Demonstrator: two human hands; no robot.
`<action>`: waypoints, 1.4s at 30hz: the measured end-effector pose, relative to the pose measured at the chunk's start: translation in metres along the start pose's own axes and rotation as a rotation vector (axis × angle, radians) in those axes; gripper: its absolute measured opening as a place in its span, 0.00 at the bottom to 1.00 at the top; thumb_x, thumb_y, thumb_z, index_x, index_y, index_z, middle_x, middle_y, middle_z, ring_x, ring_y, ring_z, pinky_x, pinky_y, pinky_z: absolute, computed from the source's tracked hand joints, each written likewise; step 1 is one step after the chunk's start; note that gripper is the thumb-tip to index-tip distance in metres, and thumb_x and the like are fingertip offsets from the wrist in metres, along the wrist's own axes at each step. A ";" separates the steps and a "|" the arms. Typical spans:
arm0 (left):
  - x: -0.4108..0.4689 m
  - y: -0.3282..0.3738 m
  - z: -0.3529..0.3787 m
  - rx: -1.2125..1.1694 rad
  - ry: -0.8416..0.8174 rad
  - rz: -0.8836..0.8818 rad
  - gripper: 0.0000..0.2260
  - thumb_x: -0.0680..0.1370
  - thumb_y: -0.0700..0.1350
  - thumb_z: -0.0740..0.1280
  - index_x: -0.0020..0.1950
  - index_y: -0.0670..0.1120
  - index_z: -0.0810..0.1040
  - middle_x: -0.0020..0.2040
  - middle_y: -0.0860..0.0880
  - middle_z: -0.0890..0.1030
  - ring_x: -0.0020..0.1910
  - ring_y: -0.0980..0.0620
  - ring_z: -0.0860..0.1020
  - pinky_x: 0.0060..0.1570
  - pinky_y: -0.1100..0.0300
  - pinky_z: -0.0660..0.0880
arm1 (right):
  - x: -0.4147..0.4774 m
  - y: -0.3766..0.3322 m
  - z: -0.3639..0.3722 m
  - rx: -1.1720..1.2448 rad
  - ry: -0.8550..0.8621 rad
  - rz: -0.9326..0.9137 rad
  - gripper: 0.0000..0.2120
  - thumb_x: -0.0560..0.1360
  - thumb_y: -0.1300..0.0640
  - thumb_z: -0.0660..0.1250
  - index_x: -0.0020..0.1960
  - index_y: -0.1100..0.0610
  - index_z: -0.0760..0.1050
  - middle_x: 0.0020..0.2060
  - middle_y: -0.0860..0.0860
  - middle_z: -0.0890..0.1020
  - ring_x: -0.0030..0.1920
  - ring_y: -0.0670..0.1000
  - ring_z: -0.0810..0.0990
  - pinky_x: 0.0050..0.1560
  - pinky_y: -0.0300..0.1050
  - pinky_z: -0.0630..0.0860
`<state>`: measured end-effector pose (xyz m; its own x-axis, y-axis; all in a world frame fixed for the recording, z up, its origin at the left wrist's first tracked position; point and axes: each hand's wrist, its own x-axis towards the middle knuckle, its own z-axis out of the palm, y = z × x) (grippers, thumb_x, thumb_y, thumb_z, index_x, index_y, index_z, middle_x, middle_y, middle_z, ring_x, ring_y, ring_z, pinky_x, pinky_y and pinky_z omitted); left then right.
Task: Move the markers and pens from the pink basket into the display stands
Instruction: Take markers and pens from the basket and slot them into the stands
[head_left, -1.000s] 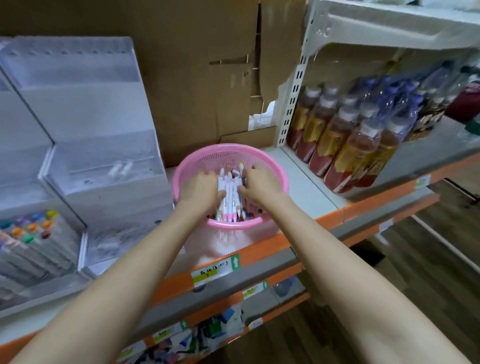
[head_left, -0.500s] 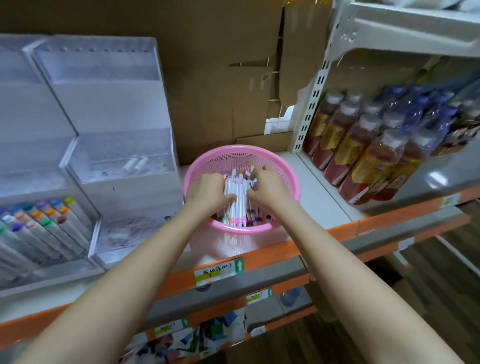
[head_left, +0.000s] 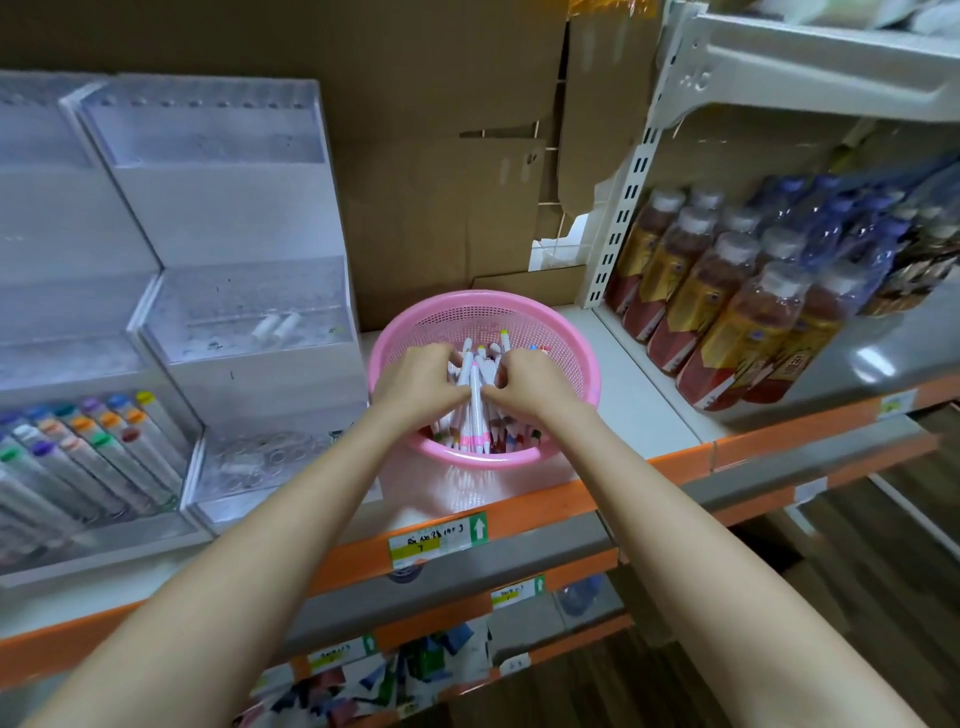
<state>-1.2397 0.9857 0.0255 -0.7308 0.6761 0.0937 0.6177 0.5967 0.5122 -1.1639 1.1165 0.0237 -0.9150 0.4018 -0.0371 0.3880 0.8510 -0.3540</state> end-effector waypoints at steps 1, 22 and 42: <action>0.001 -0.002 0.001 -0.047 0.028 0.013 0.13 0.70 0.44 0.69 0.54 0.47 0.78 0.39 0.50 0.80 0.41 0.50 0.78 0.39 0.52 0.76 | 0.000 0.000 -0.001 0.017 0.009 -0.018 0.15 0.73 0.56 0.65 0.32 0.54 0.62 0.29 0.52 0.71 0.34 0.56 0.71 0.32 0.46 0.63; -0.027 0.011 -0.027 -0.366 0.364 0.278 0.24 0.73 0.40 0.73 0.66 0.49 0.70 0.49 0.54 0.80 0.44 0.58 0.80 0.41 0.65 0.78 | -0.035 -0.008 -0.026 0.390 0.413 -0.319 0.26 0.74 0.64 0.67 0.69 0.51 0.66 0.39 0.52 0.78 0.30 0.46 0.77 0.33 0.45 0.74; -0.138 -0.071 -0.134 -0.333 0.540 0.264 0.20 0.74 0.41 0.71 0.64 0.49 0.70 0.40 0.56 0.77 0.36 0.59 0.81 0.38 0.65 0.79 | -0.080 -0.167 0.003 0.507 0.465 -0.398 0.25 0.75 0.64 0.68 0.68 0.51 0.64 0.41 0.51 0.79 0.33 0.49 0.80 0.37 0.53 0.79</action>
<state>-1.2215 0.7928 0.0905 -0.6641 0.4183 0.6197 0.7358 0.2187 0.6409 -1.1556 0.9410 0.0830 -0.7909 0.2953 0.5360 -0.1580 0.7476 -0.6450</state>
